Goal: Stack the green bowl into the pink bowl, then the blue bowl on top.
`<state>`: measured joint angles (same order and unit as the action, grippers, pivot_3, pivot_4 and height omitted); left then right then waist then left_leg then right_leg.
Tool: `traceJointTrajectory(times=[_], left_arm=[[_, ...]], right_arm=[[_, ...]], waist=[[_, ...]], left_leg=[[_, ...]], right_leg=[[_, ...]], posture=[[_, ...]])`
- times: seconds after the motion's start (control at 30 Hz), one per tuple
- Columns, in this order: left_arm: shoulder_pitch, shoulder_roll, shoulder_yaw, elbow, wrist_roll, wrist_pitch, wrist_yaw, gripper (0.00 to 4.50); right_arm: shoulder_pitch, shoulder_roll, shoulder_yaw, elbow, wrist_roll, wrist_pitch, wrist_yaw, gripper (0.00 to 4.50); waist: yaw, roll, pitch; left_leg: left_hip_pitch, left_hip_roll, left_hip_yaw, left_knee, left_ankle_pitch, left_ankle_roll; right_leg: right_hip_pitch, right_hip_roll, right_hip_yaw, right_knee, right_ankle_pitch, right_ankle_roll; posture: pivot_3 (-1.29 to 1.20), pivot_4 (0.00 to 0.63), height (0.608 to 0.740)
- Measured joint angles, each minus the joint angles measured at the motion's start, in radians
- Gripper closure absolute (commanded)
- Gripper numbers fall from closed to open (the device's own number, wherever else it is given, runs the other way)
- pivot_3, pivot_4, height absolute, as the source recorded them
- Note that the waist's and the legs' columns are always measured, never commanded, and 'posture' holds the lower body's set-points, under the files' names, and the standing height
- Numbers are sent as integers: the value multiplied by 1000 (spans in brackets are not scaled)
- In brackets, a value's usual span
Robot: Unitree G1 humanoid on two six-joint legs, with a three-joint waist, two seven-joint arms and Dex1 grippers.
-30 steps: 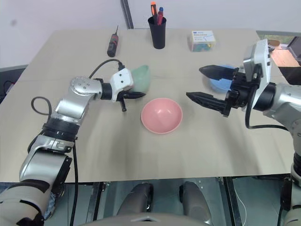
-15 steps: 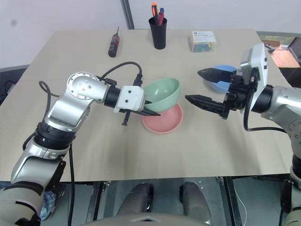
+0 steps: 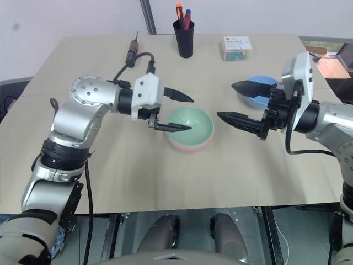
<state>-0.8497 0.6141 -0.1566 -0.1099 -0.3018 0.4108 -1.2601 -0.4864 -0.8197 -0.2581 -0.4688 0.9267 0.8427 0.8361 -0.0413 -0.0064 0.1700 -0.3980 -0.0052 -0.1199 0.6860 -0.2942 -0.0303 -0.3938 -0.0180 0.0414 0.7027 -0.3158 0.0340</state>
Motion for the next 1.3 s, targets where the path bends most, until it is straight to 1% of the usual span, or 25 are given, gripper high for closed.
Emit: traceJointTrajectory(times=[0.2,0.27,0.33,0.43,0.47,0.53,0.57,0.63,0.67,0.7,0.77,0.93,1.07,1.2,1.23,1.27,1.3], left_arm=[[-11,-40,164,6,-146,133,129,960],[-5,-43,222,6,-203,179,170,960],[34,-34,262,2,-233,198,195,960],[76,-31,275,3,-248,209,210,960],[109,-36,310,4,-280,211,222,960],[117,-34,332,2,-298,210,221,960],[147,-32,373,0,-339,209,214,960],[177,-31,387,-1,-376,209,206,960],[201,-17,397,1,-392,209,192,960],[210,-12,398,2,-395,209,186,960],[243,20,413,3,-411,205,157,960],[292,61,427,3,-427,174,119,960],[350,73,425,2,-403,91,87,960],[390,78,427,0,-408,56,67,945],[398,78,428,0,-409,44,66,945],[401,78,428,0,-408,35,66,945],[404,78,429,0,-408,22,65,945]], right_arm=[[-1,-2,42,51,-53,-24,13,0],[-1,-23,94,100,-143,-67,17,0],[-3,-41,150,168,-247,-113,16,0],[-7,-44,205,232,-333,-156,16,0],[-50,-26,276,330,-434,-215,8,0],[-73,-16,304,385,-482,-245,4,0],[-148,18,365,510,-573,-315,-4,0],[-190,37,408,637,-660,-383,-15,0],[-224,59,441,731,-717,-443,-13,0],[-236,70,454,779,-748,-475,-13,0],[-318,110,508,945,-838,-584,-12,0],[-446,178,538,1232,-955,-733,-11,0],[-535,224,554,1422,-1020,-815,-25,0],[-584,240,554,1537,-1075,-881,-55,1157],[-591,248,553,1558,-1084,-896,-59,1711],[-592,251,552,1567,-1086,-904,-58,1937],[-593,253,551,1576,-1089,-913,-58,2325]], waist=[[0,0,0],[0,0,0],[-2,0,0],[-3,0,0],[-4,0,0],[-3,0,0],[-10,0,0],[-10,-1,0],[-10,-1,0],[-10,-1,0],[-17,-1,0],[-25,-1,0],[-31,-1,0],[-29,-1,0],[-28,-1,0],[-28,-1,0],[-29,-1,0]], left_leg=[[0,0,0,1,0,0],[1,0,1,1,0,0],[2,0,2,1,0,0],[2,0,3,1,0,-1],[2,1,4,2,0,-1],[2,1,4,2,0,-1],[5,1,7,1,0,-1],[5,1,7,2,0,-1],[5,1,7,2,0,-1],[5,1,7,1,0,-1],[4,1,8,1,1,-1],[4,2,7,1,1,-1],[5,3,9,0,1,-1],[5,4,8,1,1,-1],[5,4,8,1,1,-1],[5,4,8,1,1,-1],[5,4,9,1,1,-1]], right_leg=[[0,0,0,1,0,0],[0,0,1,2,0,0],[0,0,2,2,0,0],[-1,0,3,3,0,0],[-3,0,4,6,0,0],[-3,0,4,6,0,0],[-2,0,7,7,0,0],[-2,0,7,8,0,0],[-3,0,6,8,0,0],[-3,0,6,8,0,0],[-3,-1,7,8,0,0],[-4,-1,7,7,0,0],[-4,-1,8,7,0,0],[-3,-1,8,8,0,0],[-3,-1,8,8,0,0],[-3,-1,8,8,0,0],[-3,-1,8,8,0,0]], posture=[[0,150,739],[0,150,739],[0,150,739],[0,150,739],[0,150,739],[0,150,739],[0,150,739],[0,150,739],[0,150,739],[0,150,739],[0,150,739],[0,150,739],[0,150,739],[0,150,739],[0,150,739],[0,150,739],[0,150,739]])
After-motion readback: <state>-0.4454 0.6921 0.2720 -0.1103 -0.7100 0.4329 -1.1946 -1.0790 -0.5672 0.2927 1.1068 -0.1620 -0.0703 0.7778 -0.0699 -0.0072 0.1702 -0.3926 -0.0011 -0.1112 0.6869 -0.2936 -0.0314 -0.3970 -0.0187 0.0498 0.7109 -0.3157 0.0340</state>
